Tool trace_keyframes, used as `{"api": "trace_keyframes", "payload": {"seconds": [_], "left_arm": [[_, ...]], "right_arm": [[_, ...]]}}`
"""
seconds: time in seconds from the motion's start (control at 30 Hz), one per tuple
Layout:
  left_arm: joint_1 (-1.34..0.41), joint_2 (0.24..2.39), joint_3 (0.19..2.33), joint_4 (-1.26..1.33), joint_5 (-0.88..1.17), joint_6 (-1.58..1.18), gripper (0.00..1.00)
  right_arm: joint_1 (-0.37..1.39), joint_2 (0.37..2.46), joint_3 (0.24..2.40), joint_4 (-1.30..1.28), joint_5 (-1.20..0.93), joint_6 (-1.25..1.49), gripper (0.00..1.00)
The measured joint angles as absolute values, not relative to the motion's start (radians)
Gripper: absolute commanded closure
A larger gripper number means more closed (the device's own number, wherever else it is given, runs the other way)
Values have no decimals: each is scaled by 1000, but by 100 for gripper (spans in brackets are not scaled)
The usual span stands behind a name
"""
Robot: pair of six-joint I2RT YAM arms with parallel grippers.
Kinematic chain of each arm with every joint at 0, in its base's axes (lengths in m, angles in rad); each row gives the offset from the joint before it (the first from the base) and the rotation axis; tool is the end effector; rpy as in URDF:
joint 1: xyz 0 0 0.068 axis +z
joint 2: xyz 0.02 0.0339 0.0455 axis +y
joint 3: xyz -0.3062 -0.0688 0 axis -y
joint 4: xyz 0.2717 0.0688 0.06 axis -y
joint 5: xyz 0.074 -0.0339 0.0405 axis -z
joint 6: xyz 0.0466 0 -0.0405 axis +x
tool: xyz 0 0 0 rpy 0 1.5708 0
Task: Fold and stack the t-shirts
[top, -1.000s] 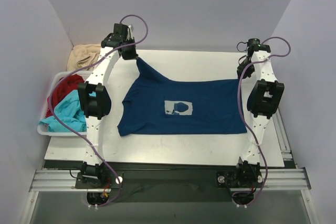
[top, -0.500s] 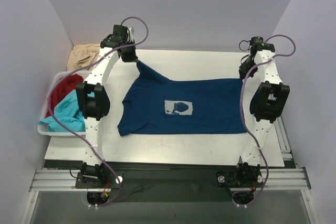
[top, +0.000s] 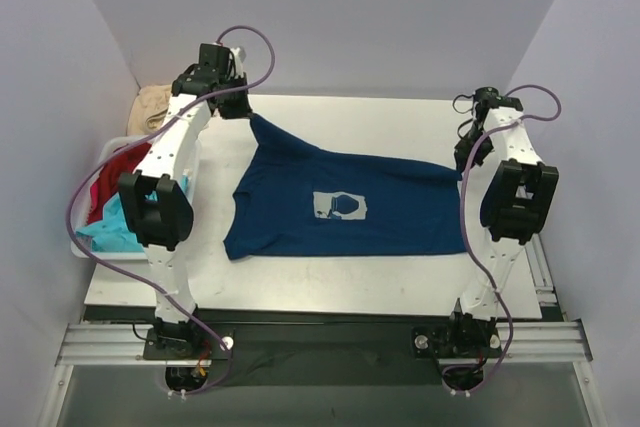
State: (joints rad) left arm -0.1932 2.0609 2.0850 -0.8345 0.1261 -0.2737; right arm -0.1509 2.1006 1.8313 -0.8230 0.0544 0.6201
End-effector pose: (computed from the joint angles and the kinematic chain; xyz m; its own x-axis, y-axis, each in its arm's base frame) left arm 0.5064 -0.1050 0.3631 -0.7591 -0.1247 -0.6389 0.0731 0.9589 -0.2740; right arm 0.5020 -0.0789 0.2563 -0.6126 0.6801 -0.4028 0.6523 0.7228 0.2283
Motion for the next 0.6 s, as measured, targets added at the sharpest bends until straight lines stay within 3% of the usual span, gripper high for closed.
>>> {"api": "trace_keyframes", "payload": {"seconds": [0.6], "left_arm": [[-192,1814,1680,-822,104,-266,100]], "right_arm": [[-151,1924,1580,-785,73,603,100]]}}
